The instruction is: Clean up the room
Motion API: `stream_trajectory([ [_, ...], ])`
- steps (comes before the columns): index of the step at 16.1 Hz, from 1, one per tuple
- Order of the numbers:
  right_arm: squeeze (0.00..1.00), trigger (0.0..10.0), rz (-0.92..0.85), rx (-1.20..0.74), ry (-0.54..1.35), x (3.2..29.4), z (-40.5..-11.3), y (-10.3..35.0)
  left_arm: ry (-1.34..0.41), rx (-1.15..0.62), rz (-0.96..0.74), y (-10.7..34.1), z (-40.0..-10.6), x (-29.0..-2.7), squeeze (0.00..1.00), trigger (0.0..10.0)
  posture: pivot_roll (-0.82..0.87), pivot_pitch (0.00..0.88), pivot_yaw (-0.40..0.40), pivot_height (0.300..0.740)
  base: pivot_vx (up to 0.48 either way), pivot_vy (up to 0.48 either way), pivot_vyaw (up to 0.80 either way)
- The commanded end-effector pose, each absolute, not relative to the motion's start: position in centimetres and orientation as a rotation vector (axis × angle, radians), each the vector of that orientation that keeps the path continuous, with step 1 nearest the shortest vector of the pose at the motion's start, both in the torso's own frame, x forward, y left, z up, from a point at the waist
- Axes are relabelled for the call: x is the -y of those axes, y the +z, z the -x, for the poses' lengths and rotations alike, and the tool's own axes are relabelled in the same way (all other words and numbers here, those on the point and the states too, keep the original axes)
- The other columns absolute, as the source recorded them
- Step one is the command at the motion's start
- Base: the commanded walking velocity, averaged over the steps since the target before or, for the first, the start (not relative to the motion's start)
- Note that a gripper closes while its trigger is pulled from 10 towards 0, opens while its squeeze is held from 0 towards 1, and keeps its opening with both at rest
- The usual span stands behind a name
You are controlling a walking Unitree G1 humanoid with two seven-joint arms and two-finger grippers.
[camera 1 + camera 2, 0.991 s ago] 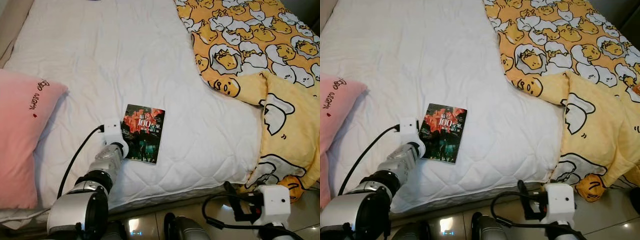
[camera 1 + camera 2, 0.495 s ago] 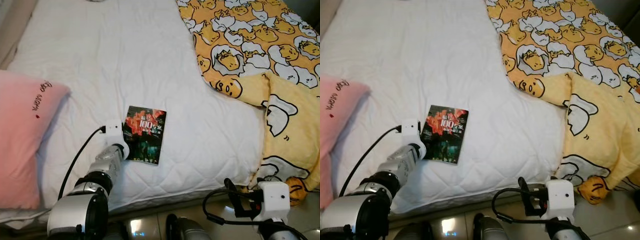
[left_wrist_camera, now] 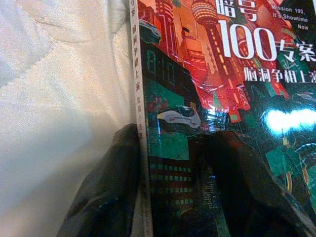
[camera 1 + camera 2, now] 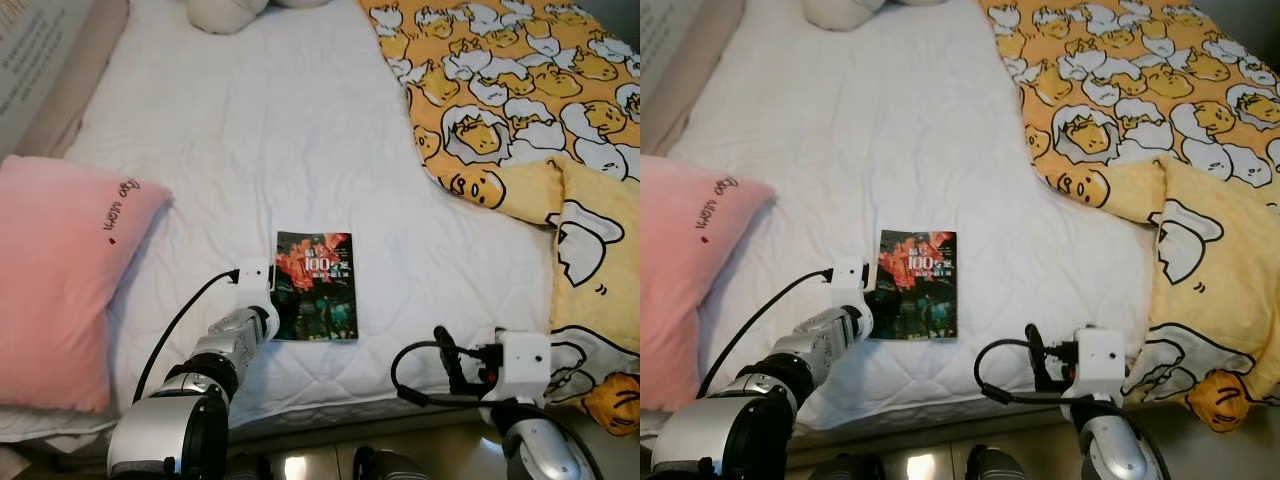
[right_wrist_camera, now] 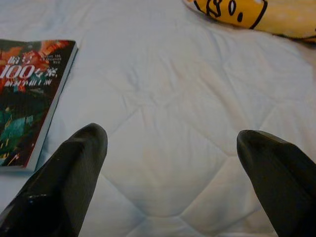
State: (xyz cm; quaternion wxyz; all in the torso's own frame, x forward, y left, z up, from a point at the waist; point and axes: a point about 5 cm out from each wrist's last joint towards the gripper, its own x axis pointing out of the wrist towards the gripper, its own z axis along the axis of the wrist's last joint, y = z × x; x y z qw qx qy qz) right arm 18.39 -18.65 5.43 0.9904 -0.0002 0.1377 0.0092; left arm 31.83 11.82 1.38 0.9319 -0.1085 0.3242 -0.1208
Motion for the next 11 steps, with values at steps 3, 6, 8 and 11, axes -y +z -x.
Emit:
stream_trajectory([
  [3, 0.00, 10.0, 0.010, -0.253, -0.003, 19.0, -19.2, 5.1, -0.301, -0.632, 0.278, 1.7, -31.9, -11.1, 0.00, 0.0, -0.14, 0.002, 0.010, 0.740, 0.000, 0.000, 0.00],
  [6, 0.00, 10.0, 0.008, -0.226, -0.017, 19.3, -20.7, 5.0, -0.416, -0.467, 0.156, 4.6, -33.9, -10.5, 0.00, 0.0, -0.10, 0.000, 0.015, 0.740, 0.000, 0.000, 0.00],
  [8, 0.00, 10.0, -0.005, -0.209, -0.019, 19.0, -21.9, 4.9, -0.471, -0.397, 0.103, 5.8, -34.5, -10.4, 0.00, 0.0, -0.06, 0.000, 0.017, 0.740, 0.000, 0.000, 0.00],
  [11, 0.00, 10.0, -0.031, -0.159, -0.037, 18.8, -24.2, 5.2, -0.474, -0.283, 0.060, 7.4, -35.2, -11.7, 0.00, 0.0, -0.03, 0.000, 0.036, 0.740, 0.000, 0.000, 0.00],
])
